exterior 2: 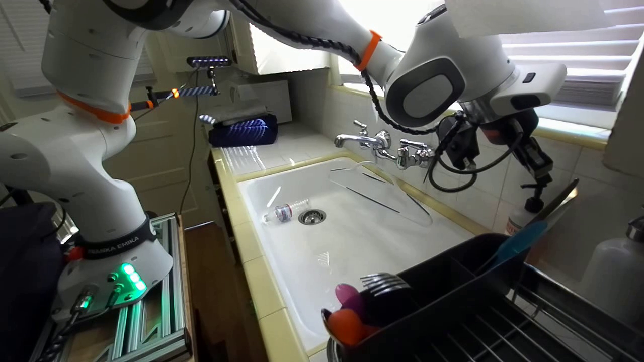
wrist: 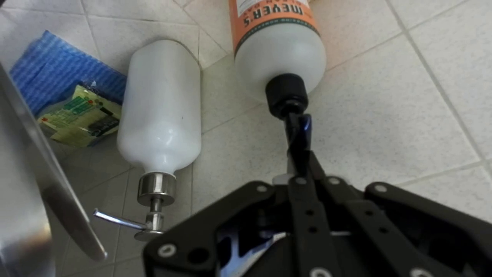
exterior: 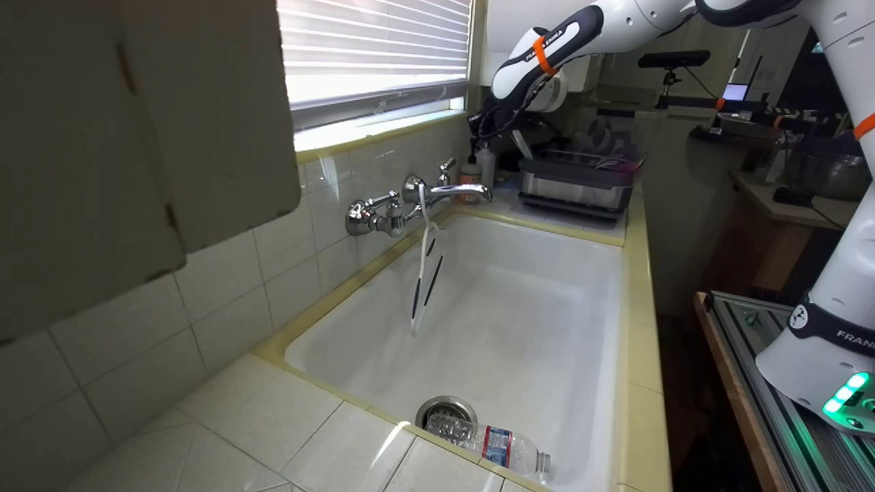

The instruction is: Push down on the pump bottle.

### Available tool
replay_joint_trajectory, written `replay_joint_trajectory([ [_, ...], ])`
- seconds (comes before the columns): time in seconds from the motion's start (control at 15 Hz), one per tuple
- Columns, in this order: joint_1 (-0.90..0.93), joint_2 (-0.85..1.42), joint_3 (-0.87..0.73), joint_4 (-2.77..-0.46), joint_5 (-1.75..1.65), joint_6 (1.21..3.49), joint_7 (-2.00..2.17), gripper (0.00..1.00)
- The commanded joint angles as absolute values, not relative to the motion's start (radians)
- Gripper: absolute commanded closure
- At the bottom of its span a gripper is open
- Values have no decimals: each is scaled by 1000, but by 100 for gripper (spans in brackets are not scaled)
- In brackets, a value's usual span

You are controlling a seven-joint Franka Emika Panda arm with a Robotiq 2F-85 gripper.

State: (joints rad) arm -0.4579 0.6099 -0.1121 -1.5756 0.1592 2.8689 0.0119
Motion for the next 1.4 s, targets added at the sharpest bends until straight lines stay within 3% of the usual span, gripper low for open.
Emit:
replay_joint_trajectory([
  [0.0, -461, 623, -113, -1564, 176, 2835, -5, 100],
  [1.33, -454, 639, -115, -1588, 192, 2847, 22, 100],
])
